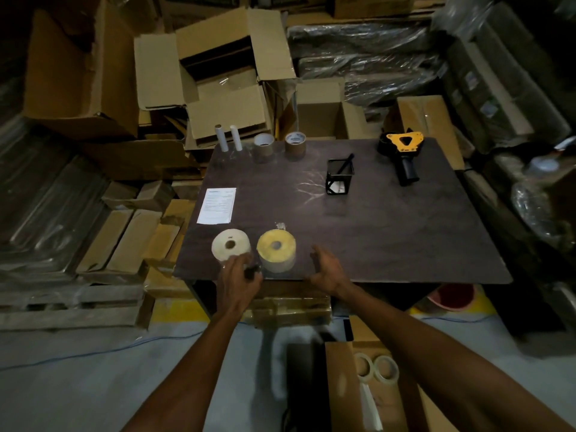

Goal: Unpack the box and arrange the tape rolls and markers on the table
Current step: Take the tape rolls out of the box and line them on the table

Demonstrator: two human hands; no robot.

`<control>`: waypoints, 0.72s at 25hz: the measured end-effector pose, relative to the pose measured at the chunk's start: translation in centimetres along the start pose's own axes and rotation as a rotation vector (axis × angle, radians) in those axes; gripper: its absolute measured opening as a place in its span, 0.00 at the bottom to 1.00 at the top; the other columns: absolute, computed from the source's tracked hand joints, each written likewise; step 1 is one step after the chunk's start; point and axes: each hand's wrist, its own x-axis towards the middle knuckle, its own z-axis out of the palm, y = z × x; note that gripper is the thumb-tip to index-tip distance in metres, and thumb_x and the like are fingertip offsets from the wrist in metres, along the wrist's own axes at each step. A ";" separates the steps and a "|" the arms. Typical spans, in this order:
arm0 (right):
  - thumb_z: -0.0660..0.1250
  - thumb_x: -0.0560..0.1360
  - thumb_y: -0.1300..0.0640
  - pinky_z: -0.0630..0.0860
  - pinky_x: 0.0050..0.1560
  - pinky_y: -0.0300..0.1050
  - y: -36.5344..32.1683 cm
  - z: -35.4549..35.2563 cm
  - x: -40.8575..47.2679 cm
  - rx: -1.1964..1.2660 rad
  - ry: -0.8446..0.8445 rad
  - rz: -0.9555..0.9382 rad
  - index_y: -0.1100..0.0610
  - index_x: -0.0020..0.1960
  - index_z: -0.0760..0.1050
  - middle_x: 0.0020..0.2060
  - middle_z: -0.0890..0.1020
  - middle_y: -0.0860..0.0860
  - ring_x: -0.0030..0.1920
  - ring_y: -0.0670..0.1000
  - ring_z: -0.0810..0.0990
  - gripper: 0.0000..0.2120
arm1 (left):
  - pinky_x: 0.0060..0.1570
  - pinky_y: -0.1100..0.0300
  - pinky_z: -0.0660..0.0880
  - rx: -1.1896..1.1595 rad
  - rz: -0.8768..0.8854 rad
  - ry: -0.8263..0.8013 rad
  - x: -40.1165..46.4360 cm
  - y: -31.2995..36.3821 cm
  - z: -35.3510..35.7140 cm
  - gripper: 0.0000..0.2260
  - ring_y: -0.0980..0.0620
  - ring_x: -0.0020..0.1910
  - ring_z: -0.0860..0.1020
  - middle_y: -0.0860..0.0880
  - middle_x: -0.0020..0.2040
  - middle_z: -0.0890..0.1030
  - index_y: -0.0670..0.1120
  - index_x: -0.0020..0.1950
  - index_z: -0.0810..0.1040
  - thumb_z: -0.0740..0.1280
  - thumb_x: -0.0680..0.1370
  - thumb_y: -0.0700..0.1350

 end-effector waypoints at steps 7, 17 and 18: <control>0.68 0.78 0.52 0.72 0.66 0.51 9.2 -3.3 -10.0 -0.062 -0.013 -0.047 0.59 0.74 0.66 0.68 0.74 0.57 0.68 0.58 0.73 0.27 | 0.59 0.55 0.73 0.073 -0.051 -0.267 -11.6 5.6 5.9 0.20 0.46 0.63 0.75 0.47 0.63 0.78 0.47 0.66 0.76 0.68 0.75 0.47; 0.68 0.77 0.53 0.70 0.63 0.47 28.2 -5.1 -22.1 -0.081 -0.136 0.094 0.60 0.70 0.71 0.68 0.75 0.58 0.67 0.58 0.73 0.25 | 0.55 0.57 0.74 0.069 -0.124 -0.599 -26.9 14.5 18.6 0.26 0.49 0.59 0.76 0.49 0.59 0.78 0.52 0.70 0.71 0.65 0.73 0.57; 0.69 0.76 0.53 0.72 0.58 0.47 30.2 -5.0 -22.7 -0.068 -0.150 0.133 0.60 0.67 0.74 0.64 0.78 0.59 0.64 0.59 0.76 0.22 | 0.54 0.59 0.73 0.073 -0.112 -0.624 -27.9 14.9 20.0 0.25 0.49 0.58 0.77 0.50 0.60 0.78 0.52 0.70 0.70 0.66 0.74 0.55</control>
